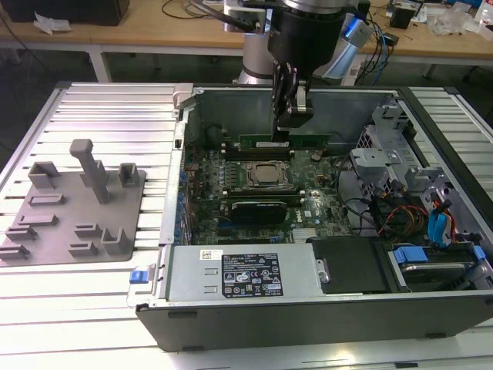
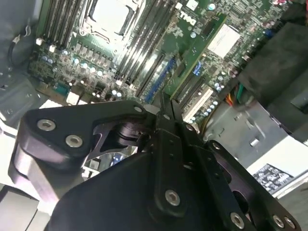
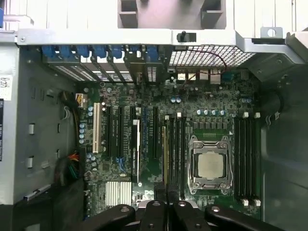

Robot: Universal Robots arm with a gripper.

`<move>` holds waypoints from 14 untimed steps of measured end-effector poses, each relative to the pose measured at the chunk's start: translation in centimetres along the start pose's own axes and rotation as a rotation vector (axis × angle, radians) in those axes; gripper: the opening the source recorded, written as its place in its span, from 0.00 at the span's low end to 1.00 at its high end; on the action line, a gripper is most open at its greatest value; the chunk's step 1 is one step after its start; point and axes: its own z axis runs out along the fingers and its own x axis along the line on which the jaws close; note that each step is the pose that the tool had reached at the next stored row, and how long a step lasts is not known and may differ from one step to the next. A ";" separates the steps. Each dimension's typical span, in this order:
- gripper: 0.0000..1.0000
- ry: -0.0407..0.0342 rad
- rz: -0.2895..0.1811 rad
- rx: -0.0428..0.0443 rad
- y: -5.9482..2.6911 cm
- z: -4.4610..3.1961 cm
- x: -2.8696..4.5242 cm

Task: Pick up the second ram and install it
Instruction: 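Pick up the second ram and move it above second insertion slot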

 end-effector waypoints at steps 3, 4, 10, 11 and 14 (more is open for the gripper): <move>0.09 -0.0001 0.000 -0.0001 -0.06 0.95 -0.60; 0.09 0.0002 0.000 -0.0001 -0.08 1.33 -0.88; 0.09 0.0000 0.000 0.0000 -0.18 2.92 -2.00; 0.09 0.0000 0.000 0.0000 -0.17 3.31 -2.25; 0.09 0.0001 0.000 0.0000 0.33 4.59 -2.65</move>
